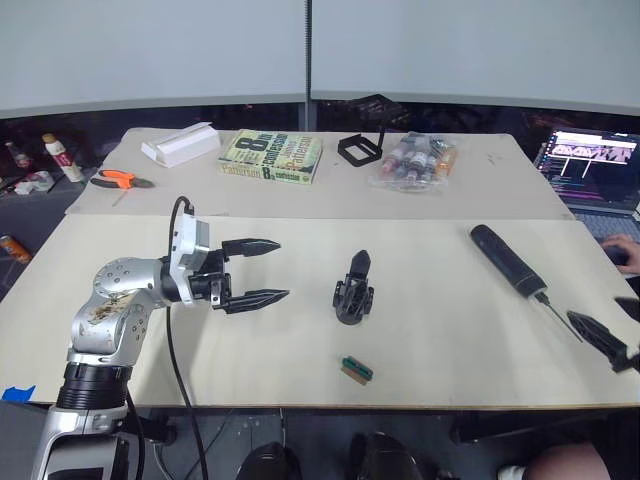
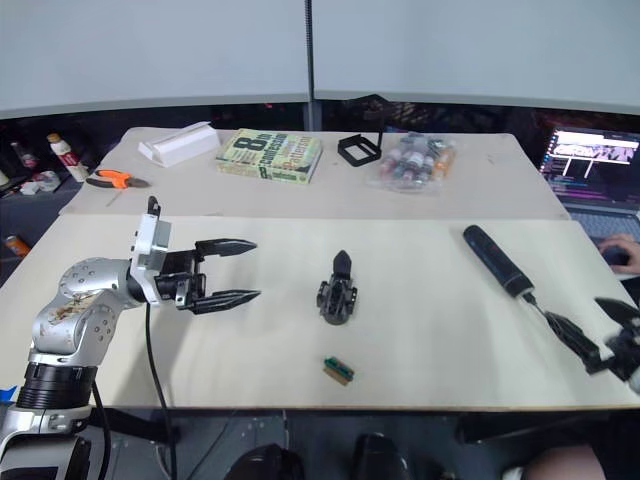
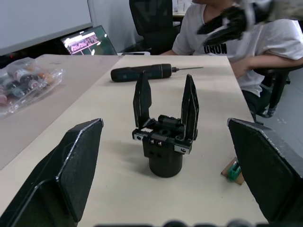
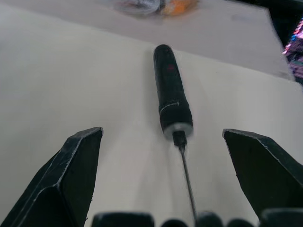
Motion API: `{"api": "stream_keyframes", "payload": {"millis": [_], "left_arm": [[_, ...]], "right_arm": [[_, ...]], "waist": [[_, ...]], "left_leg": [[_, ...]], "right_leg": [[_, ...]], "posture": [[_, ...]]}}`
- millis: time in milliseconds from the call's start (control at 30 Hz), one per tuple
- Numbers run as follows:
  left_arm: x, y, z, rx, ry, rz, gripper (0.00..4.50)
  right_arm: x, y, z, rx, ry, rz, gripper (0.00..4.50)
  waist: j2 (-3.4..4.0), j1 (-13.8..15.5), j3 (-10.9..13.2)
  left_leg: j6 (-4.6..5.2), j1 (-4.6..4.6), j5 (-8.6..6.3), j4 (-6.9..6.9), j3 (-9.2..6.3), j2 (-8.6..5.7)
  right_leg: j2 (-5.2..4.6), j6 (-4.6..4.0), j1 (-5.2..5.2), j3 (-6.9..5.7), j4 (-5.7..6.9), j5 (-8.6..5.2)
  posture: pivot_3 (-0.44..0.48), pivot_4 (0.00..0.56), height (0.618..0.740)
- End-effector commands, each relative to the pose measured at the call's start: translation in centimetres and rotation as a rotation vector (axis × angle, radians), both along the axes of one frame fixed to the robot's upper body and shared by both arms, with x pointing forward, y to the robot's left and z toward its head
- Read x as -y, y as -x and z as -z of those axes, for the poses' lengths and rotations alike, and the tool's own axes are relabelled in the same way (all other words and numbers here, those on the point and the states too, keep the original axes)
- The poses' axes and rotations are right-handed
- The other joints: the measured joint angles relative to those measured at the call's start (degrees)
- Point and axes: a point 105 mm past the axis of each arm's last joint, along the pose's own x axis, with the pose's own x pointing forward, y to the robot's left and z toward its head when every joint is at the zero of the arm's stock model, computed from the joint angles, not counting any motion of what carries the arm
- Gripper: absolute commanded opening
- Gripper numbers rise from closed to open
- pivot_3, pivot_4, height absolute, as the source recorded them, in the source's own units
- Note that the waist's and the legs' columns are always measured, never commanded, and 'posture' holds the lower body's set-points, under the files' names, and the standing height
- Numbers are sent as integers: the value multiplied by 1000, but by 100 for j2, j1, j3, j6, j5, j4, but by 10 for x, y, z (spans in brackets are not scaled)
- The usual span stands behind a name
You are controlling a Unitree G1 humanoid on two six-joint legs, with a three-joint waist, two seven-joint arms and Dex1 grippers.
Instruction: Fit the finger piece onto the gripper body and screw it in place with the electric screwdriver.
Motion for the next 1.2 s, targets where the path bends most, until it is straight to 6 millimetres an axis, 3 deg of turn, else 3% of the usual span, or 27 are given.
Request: {"api": "stream_keyframes", "payload": {"millis": [33, 167, 267, 567, 733, 833, 1000, 1067, 1200], "left_arm": [[7, 3, -11, 42, 16, 15, 4443], [13, 8, -11, 37, 29, 22, 4443], [14, 10, -11, 31, 30, 25, 4443], [17, 13, -12, 19, 31, 29, 4443], [18, 13, -13, 24, 24, 40, 4500], [23, 17, -15, 47, 44, 75, 4500], [26, 19, -14, 84, 41, 93, 4500], [27, 23, -9, 57, 17, 126, 4500], [28, 29, -7, 51, 9, 163, 4500]], "right_arm": [[15, -31, 11, -119, 76, 48, 4500], [21, -71, 19, -160, 106, 64, 4500], [18, -87, 27, -188, 97, 51, 4500], [2, -104, 54, -299, 17, 9, 4500], [-5, -112, 41, -221, -6, -32, 2966], [-1, -111, 26, -154, -1, -43, 1968], [2, -101, -7, -55, 25, -100, 1942], [-8, -80, -20, -59, 35, -150, 1942], [-36, -37, -22, -152, 28, -188, 1942]], "waist": [[-3, 10, 3], [-1, 4, 6], [0, 7, 7], [2, -29, 8], [2, -48, 8], [8, -51, 12], [62, -16, 45], [93, 25, 58], [111, 92, 56]], "left_leg": [[-1, -1, 1, 0, -1, -1], [-3, -6, 4, 2, 1, -8], [-5, -7, 7, 3, 6, -9], [-9, 12, 8, 3, 25, -7], [-11, 18, 8, 2, 25, -5], [-13, 18, 8, 1, 25, -5], [-13, 13, 9, 2, 27, -6], [-12, 3, 9, 2, 24, -6], [-16, -16, 8, 0, 8, 2]], "right_leg": [[0, -1, 1, -2, 1, 0], [0, -1, 2, -8, -2, 2], [0, -7, 2, -14, -1, 5], [2, 25, 12, -21, 2, -13], [3, 24, 15, -19, 3, -13], [3, 24, 14, -18, 4, -12], [1, 16, 10, -15, 5, -7], [-3, 6, 7, -15, 3, -1], [-3, -2, -8, -10, 11, 1]], "posture": [[0, 150, 740], [0, 150, 740], [0, 150, 740], [0, 150, 740], [0, 150, 740], [0, 150, 740], [0, 150, 740], [0, 150, 740], [0, 150, 740]]}}
